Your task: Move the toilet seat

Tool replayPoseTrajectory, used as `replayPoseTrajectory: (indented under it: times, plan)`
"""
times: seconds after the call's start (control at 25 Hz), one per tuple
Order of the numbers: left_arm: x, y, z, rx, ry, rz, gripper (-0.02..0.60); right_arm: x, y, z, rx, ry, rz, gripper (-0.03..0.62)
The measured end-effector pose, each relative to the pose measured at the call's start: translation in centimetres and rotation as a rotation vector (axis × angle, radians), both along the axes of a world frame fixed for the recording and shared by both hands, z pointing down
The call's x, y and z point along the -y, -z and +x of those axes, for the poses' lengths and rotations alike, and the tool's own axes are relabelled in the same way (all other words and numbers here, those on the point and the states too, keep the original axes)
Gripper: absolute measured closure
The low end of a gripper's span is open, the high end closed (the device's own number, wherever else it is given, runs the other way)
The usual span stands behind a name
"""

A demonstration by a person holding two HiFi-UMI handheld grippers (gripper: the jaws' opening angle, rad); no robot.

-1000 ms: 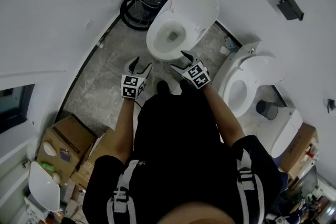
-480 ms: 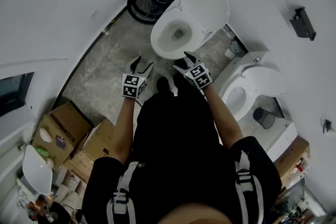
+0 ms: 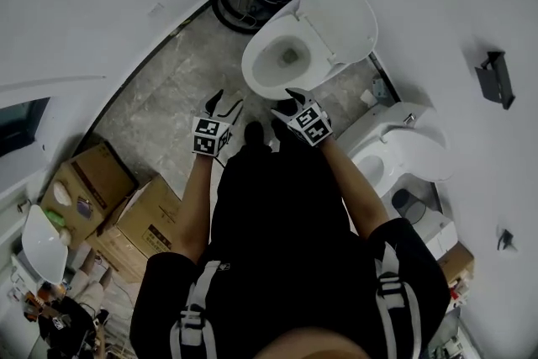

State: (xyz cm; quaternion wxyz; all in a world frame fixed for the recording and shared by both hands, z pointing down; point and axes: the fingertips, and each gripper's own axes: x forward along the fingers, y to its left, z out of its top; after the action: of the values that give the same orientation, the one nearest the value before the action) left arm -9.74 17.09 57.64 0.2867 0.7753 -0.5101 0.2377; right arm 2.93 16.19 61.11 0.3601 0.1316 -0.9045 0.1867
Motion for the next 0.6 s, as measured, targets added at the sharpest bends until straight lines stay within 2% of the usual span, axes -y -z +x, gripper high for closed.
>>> replayPoseTrajectory:
  times: [0.36, 0.6]
  plan:
    - [2.1, -1.0, 0.6, 0.018, 0.176, -0.05, 0.314, -0.4, -3.3, -0.3, -0.018, 0.271, -0.098, 0.299]
    - [3.1, -2.6, 1.8, 0.014, 0.25, -0.078, 0.316, 1.7, -4.7, 0.8, -0.018, 0.315, -0.144, 0.307]
